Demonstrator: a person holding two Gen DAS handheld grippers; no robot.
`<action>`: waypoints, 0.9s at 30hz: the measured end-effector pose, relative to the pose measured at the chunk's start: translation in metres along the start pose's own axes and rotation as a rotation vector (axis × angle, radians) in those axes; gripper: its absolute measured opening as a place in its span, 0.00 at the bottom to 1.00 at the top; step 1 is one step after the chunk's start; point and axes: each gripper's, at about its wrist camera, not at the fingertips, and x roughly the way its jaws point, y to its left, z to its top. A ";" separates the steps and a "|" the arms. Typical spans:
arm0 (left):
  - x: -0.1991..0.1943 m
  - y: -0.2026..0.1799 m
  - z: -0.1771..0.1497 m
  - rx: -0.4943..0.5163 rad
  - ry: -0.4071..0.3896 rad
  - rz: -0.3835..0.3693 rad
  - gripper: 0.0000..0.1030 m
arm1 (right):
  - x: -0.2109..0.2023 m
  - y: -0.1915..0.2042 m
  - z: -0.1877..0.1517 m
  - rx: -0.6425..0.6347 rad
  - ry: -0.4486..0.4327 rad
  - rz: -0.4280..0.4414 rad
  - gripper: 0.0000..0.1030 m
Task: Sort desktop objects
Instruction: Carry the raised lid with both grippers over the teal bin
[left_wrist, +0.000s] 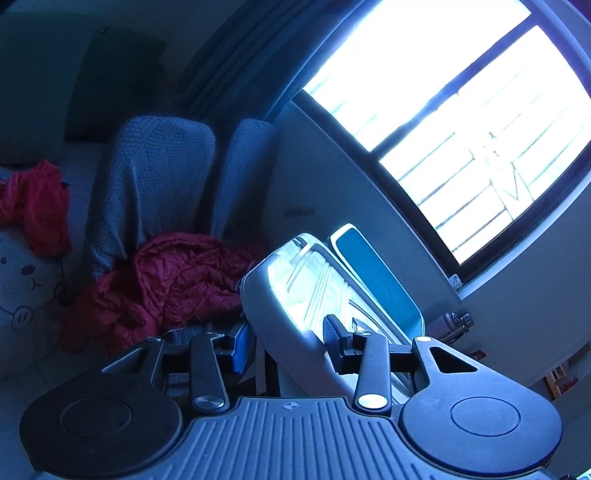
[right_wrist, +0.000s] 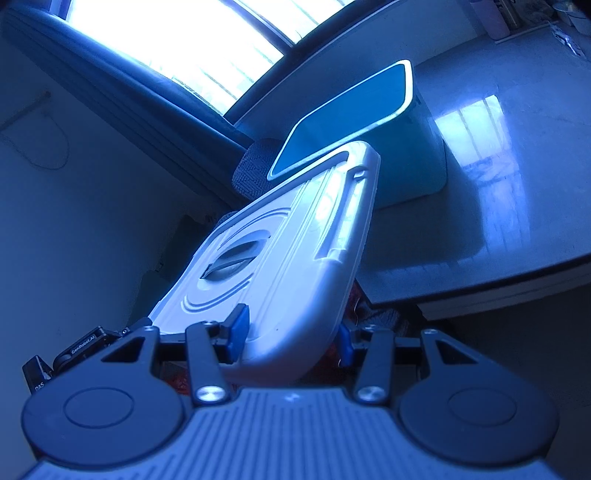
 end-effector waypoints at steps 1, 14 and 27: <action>0.003 -0.001 0.002 0.001 0.000 -0.001 0.41 | 0.000 0.000 0.001 -0.001 -0.001 0.000 0.47; 0.040 -0.018 0.020 0.012 0.005 -0.026 0.41 | 0.019 0.005 0.034 -0.005 -0.030 -0.006 0.47; 0.085 -0.029 0.033 0.028 0.033 -0.067 0.41 | 0.039 0.000 0.064 0.010 -0.067 -0.037 0.47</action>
